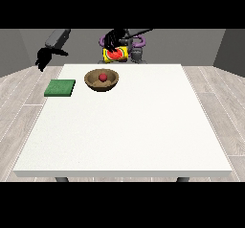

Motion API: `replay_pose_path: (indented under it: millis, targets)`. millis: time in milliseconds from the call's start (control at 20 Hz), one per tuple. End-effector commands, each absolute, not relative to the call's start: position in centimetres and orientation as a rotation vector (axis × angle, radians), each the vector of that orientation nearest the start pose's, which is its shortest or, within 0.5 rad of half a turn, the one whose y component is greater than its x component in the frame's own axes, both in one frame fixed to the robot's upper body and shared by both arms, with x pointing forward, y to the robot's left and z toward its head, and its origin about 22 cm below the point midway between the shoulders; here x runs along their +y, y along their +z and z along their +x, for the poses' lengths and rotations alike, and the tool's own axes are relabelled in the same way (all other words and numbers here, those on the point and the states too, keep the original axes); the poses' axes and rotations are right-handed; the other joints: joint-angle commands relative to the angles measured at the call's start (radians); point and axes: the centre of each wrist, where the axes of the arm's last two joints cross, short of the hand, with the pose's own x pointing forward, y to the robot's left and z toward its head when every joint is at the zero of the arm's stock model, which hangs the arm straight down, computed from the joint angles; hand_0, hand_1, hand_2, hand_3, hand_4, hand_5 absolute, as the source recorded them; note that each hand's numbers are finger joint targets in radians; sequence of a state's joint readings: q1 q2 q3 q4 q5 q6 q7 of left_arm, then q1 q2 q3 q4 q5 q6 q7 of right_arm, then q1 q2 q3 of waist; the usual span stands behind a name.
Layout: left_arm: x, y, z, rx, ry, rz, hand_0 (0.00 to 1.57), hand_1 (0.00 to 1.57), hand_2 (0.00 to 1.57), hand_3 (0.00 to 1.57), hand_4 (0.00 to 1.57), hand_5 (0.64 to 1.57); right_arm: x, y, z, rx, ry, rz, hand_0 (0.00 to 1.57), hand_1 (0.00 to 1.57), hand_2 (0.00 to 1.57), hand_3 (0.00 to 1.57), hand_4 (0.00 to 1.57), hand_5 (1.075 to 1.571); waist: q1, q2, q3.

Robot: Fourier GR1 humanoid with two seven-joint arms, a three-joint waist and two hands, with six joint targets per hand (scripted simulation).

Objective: Pick the cup and pour the ball into the bowl, then pick the bowl and place it on the pad

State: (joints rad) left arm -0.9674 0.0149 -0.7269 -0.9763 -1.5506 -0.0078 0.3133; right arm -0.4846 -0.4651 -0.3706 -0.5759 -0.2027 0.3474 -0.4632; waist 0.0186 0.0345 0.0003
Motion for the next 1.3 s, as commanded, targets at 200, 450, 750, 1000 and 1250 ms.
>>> replay_pose_path:
  millis: [200, 450, 750, 1000, 1250]
  targets:
    - [7.3, 11.3, 36.2, 2.691, 1.761, -1.869, 0.41, 0.41, 1.57, 1.57, 1.00, 1.565, -43.0, -3.9, 29.3, -1.556, -0.193, -0.084, 0.00, 0.00, 0.00, 0.00, 0.46, 1.556, 0.130, -0.037, -0.0058]
    - [12.3, 10.3, 37.4, 3.176, 1.612, -1.751, 0.86, 0.86, 1.57, 1.56, 0.92, 1.555, -40.3, -2.8, 31.8, -1.617, -0.209, -0.049, 0.00, 0.00, 0.00, 0.00, 0.41, 1.556, 0.129, 0.063, -0.0060]
    - [13.5, 9.9, 37.2, 3.814, 1.152, -1.187, 1.08, 1.08, 1.09, 0.91, 0.82, 1.549, -38.4, -2.1, 33.4, -1.657, -0.237, 0.011, 0.00, 0.00, 0.00, 0.00, 0.31, 1.569, 0.133, 0.161, -0.0052]
    - [14.8, 8.6, 37.5, 4.070, 0.674, -0.850, 0.00, 0.00, 0.00, 0.00, 0.80, 1.554, -34.4, -1.7, 35.1, -1.712, -0.168, 0.069, 0.00, 0.00, 0.00, 0.00, 0.40, 1.569, 0.059, 0.238, -0.0035]
    - [18.9, 3.0, 36.9, 4.263, 0.572, -0.736, 0.00, 0.00, 0.00, 0.00, 0.00, 1.516, -29.7, -3.7, 34.4, -1.605, -0.076, 0.134, 0.00, 0.00, 0.00, 0.00, 0.23, 1.549, -0.026, 0.150, -0.0017]
